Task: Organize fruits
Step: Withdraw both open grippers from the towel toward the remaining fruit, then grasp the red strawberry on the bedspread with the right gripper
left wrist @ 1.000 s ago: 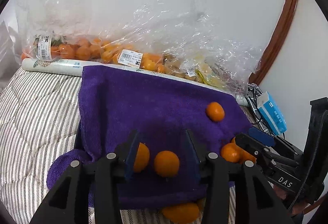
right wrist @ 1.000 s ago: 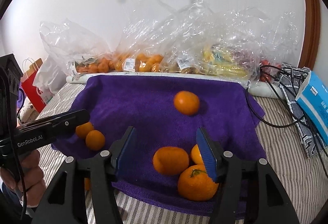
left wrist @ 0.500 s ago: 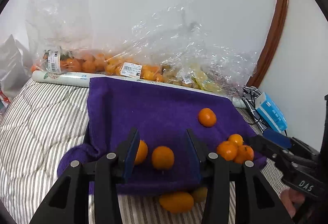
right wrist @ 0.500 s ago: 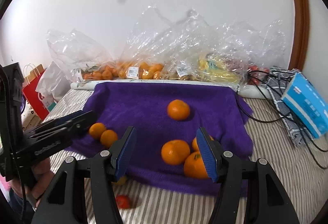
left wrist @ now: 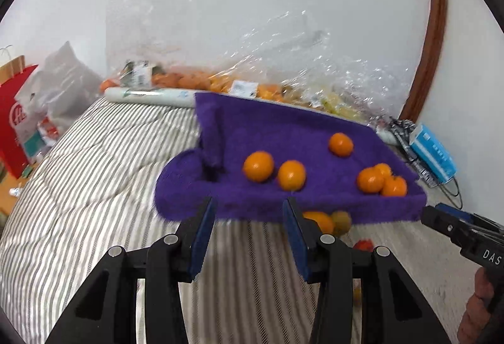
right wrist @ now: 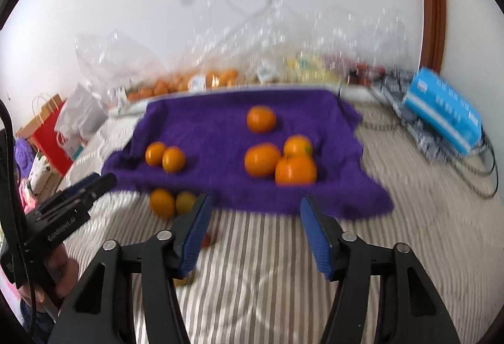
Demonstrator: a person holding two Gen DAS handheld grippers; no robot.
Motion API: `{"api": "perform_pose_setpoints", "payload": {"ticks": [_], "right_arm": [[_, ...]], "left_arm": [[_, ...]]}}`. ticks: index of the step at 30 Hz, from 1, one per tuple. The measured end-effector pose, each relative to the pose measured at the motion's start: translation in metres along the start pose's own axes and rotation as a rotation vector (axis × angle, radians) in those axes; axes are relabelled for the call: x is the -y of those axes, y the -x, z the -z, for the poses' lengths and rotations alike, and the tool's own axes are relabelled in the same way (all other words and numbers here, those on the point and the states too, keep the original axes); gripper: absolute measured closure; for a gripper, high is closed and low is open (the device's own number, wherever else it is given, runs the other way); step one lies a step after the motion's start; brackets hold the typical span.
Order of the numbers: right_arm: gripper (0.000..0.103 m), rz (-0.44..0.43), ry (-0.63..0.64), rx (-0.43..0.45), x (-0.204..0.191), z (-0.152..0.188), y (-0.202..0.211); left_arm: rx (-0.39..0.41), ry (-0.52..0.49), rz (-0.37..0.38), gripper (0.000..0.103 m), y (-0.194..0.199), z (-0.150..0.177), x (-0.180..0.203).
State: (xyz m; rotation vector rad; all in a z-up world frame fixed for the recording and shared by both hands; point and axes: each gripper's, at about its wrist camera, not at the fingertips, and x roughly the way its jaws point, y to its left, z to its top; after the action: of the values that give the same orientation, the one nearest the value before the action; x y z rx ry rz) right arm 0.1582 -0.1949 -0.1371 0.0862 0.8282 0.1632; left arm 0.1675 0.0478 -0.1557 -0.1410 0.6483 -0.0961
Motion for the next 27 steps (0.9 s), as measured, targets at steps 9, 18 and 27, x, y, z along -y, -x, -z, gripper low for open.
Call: {"api": "perform_pose_setpoints", "payload": {"ticks": [9, 18, 27], "right_arm": [[0.054, -0.023, -0.015, -0.043, -0.008, 0.02, -0.004], [0.059, -0.08, 0.039, -0.092, -0.029, 0.026, -0.027], [0.067, -0.082, 0.072, -0.151, -0.046, 0.029, -0.054]], "left_arm": [[-0.041, 0.037, 0.011, 0.06, 0.001, 0.006, -0.01], [-0.08, 0.126, 0.049, 0.06, -0.005, 0.006, -0.025], [-0.082, 0.128, 0.052, 0.06, -0.006, 0.007, -0.026]]}}
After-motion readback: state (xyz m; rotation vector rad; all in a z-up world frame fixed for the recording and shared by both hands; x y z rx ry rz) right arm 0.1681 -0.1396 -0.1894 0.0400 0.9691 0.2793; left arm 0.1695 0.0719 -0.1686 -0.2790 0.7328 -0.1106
